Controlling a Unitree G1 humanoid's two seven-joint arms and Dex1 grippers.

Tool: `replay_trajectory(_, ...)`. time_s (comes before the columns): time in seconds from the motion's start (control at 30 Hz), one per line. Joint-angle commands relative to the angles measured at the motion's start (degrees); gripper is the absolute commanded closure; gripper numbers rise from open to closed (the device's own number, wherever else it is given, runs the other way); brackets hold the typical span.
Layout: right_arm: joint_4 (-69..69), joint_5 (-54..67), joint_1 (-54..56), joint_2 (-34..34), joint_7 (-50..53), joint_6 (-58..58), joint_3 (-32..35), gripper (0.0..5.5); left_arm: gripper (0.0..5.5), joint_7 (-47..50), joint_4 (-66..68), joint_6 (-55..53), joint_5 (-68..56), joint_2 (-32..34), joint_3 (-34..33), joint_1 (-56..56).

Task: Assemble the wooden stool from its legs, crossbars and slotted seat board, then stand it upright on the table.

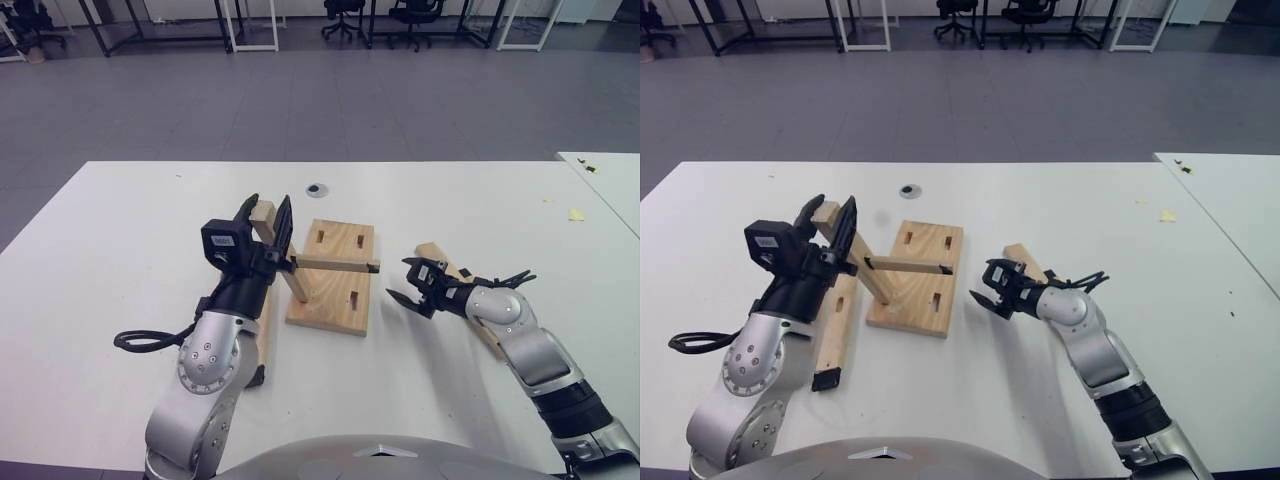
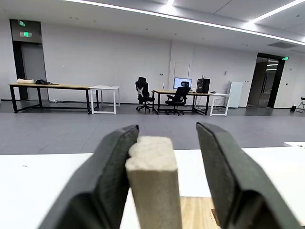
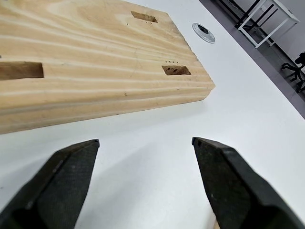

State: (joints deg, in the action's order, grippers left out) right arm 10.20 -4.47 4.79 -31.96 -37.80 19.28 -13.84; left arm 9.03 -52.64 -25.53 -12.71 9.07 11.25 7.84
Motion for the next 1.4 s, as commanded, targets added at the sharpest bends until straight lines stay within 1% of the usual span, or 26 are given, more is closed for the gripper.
replay_trajectory(0.03, -0.25, 0.35, -0.55, -0.44, 1.54, -0.13, 2.81, 1.85, 2.54, -1.82, -6.42, -1.89, 3.97, 6.97, -12.71, -13.61)
replay_trajectory(0.1, -1.25, 0.17, -0.68, -0.29, 2.10, -0.60, 3.33, 1.85, 2.20, -1.90, -4.93, -3.44, 3.12, 7.53, -17.32, -18.27)
replay_trajectory(0.13, -1.82, 0.02, -0.49, -0.11, 2.31, -0.88, 3.38, 1.85, 1.97, -2.06, -3.83, -4.28, 2.46, 6.96, -18.38, -18.52)
replay_trajectory(0.23, -2.66, 0.15, -0.13, 0.30, 2.79, -1.09, 3.54, 1.85, 1.97, -3.27, 0.51, -8.50, 0.14, 4.26, -18.47, -11.84)
replay_trajectory(0.3, -3.41, 0.21, -0.15, 0.15, 2.62, -1.50, 3.58, 1.85, 1.97, -3.50, 3.20, -10.43, 0.10, 1.96, -16.13, -1.45)
replay_trajectory(0.33, -3.71, 0.24, -0.20, 0.04, 2.58, -1.68, 3.75, 1.85, 1.97, -4.22, 3.88, -11.38, 0.05, 1.68, -13.68, 3.60)
replay_trajectory(0.37, -3.86, 0.30, -0.29, -0.01, 2.61, -1.73, 3.96, 1.85, 1.97, -5.18, 4.31, -12.43, 0.18, 2.18, -11.40, 7.28)
replay_trajectory(0.43, -3.83, 0.41, -0.67, 0.01, 2.61, -1.70, 4.15, 1.85, 1.97, -8.12, 3.84, -14.96, -1.08, 4.00, -8.24, 10.65)
replay_trajectory(0.5, -3.87, 0.40, -1.20, 0.15, 2.46, -1.72, 3.98, 1.85, 1.97, -9.89, 2.91, -19.07, -2.71, 4.98, -7.56, 12.28)
replay_trajectory(0.6, -3.95, 0.39, -1.84, 0.32, 2.39, -1.69, 3.79, 1.85, 1.97, -10.18, 2.03, -25.22, -3.72, 5.48, -8.26, 14.07)
replay_trajectory(0.77, -3.94, 0.33, -1.89, 0.60, 1.95, -1.54, 3.33, 1.85, 1.97, -9.52, 2.46, -31.62, -2.28, 6.17, -4.93, 16.59)
replay_trajectory(0.9, -3.85, 0.23, -1.90, 0.79, 1.71, -1.39, 3.19, 1.85, 1.97, -8.26, 5.22, -32.30, -0.10, 6.03, -5.54, 18.12)
replay_trajectory(1.13, -3.77, 0.28, -1.93, 0.99, 1.80, -0.99, 3.26, 1.85, 1.97, -8.19, 5.68, -31.52, 3.28, 6.68, -3.40, 19.77)
replay_trajectory(1.2, -3.88, 0.23, -1.53, 1.13, 1.89, -0.87, 3.24, 1.85, 2.24, -8.92, 5.98, -31.18, 3.14, 6.82, -3.16, 20.13)
replay_trajectory(1.3, -3.87, 0.16, -1.32, 1.28, 2.06, -0.83, 3.23, 1.85, 2.91, -9.83, 6.17, -30.01, 3.48, 7.71, -2.80, 20.15)
replay_trajectory(1.33, -3.93, 0.17, -1.15, 1.35, 2.19, -0.88, 3.38, 1.85, 3.02, -10.13, 6.24, -29.16, 3.55, 7.83, -2.82, 20.05)
replay_trajectory(1.4, -3.79, 1.17, -0.62, 1.85, 2.68, -0.28, 4.72, 1.85, 3.39, -10.78, 6.74, -27.98, 3.15, 7.32, -3.63, 19.19)
